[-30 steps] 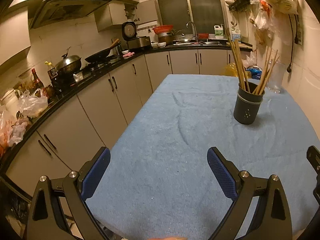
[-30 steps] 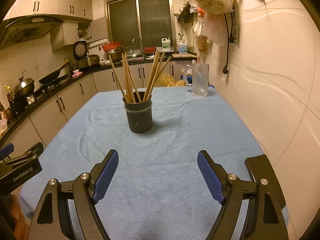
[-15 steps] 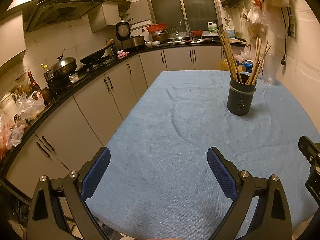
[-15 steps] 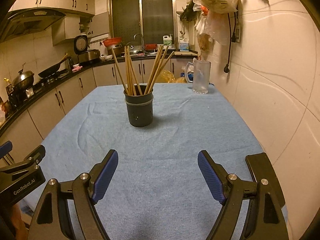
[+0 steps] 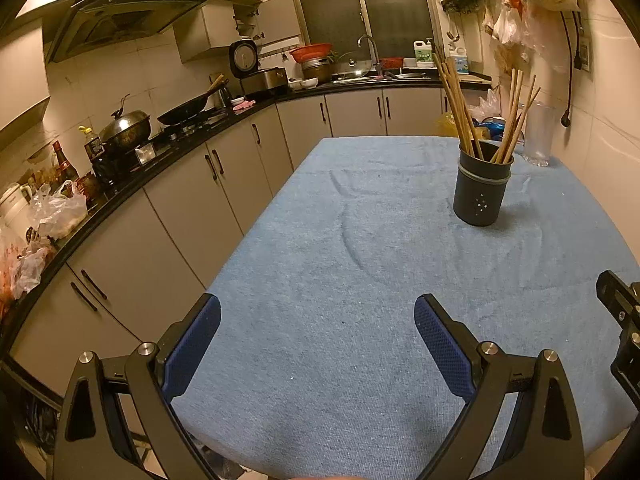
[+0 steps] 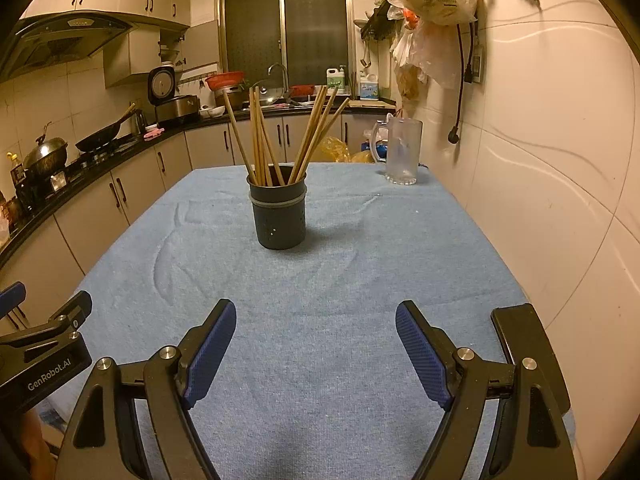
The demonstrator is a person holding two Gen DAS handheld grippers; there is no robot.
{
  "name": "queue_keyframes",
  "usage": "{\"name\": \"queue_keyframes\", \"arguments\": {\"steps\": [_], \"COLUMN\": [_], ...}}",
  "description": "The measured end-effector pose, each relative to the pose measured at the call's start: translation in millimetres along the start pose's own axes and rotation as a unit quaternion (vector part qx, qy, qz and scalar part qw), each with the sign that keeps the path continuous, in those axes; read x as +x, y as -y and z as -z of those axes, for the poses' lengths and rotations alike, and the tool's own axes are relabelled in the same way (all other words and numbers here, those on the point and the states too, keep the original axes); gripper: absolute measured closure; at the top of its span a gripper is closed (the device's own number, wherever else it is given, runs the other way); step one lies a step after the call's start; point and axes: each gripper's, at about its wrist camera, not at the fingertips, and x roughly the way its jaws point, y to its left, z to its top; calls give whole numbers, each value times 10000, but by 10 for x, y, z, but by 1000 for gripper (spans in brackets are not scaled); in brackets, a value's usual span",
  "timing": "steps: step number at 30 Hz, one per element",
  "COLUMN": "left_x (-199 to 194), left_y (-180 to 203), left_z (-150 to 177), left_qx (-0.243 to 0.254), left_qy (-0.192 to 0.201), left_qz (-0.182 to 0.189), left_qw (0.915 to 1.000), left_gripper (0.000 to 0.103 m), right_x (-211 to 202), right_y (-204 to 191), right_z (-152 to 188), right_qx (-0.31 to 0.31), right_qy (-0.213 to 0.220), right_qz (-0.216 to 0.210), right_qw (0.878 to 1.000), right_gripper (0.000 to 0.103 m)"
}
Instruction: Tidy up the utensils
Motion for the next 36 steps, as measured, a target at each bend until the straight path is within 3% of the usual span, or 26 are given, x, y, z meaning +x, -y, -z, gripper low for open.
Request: {"name": "queue_keyframes", "arguments": {"steps": [36], "left_x": [28], "left_y": [10], "left_z": [24], "left_qx": [-9], "left_qy": [5], "left_qz": [-14], "left_qw": [10000], "left_gripper": [6], "right_x": [37], "right_y": [57], "right_z": [50], "right_qx": [-44], "right_qy": [-98], "right_qz": [0], "right_qw": [9999], "right_gripper": [17]}}
